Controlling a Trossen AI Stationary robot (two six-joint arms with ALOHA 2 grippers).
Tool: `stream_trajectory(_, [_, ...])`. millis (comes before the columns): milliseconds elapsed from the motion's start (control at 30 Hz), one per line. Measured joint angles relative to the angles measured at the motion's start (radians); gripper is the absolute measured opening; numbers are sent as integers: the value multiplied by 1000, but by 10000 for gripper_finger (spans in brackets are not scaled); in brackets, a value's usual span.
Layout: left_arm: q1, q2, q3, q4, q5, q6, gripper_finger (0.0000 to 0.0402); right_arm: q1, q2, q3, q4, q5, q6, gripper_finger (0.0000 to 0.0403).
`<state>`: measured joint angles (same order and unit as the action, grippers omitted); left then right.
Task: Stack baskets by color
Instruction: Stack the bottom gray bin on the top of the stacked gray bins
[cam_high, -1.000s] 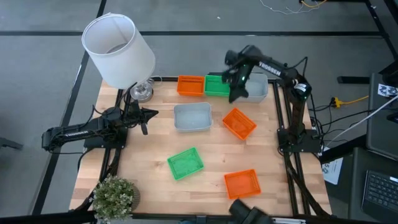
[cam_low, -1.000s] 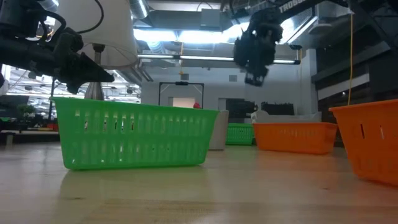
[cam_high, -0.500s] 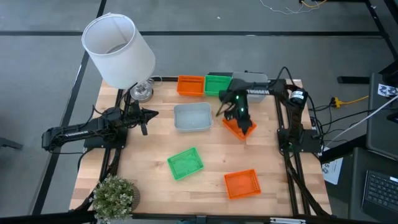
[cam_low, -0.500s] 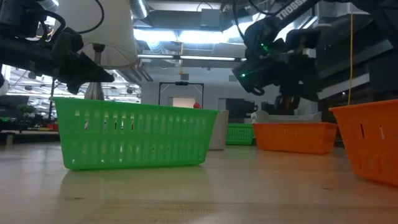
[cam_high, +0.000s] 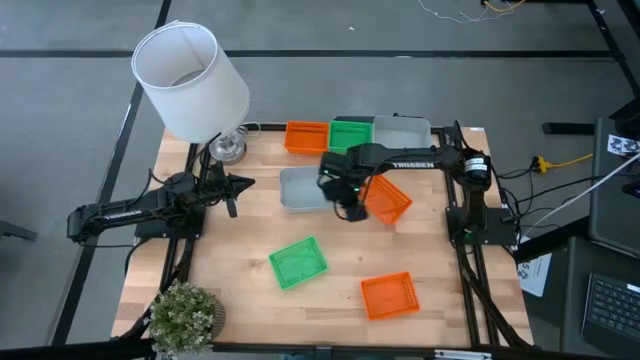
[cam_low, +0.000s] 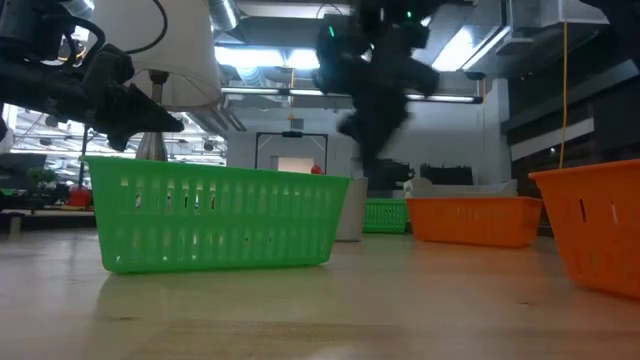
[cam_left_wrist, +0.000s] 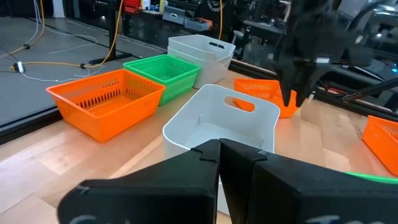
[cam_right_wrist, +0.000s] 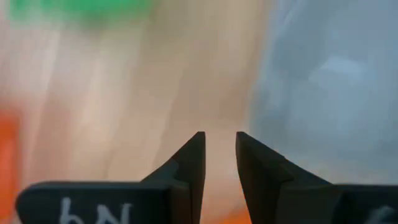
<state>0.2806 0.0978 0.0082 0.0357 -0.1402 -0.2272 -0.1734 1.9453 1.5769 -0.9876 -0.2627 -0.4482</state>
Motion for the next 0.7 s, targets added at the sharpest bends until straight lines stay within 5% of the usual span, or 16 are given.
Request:
stream_trajectory(467, [0,0,0,0,0,2,0,130,64,51,214,313,100,88])
stream_trajectory(700, [0,0,0,0,0,1,0,113,64,51,237,296,109,88])
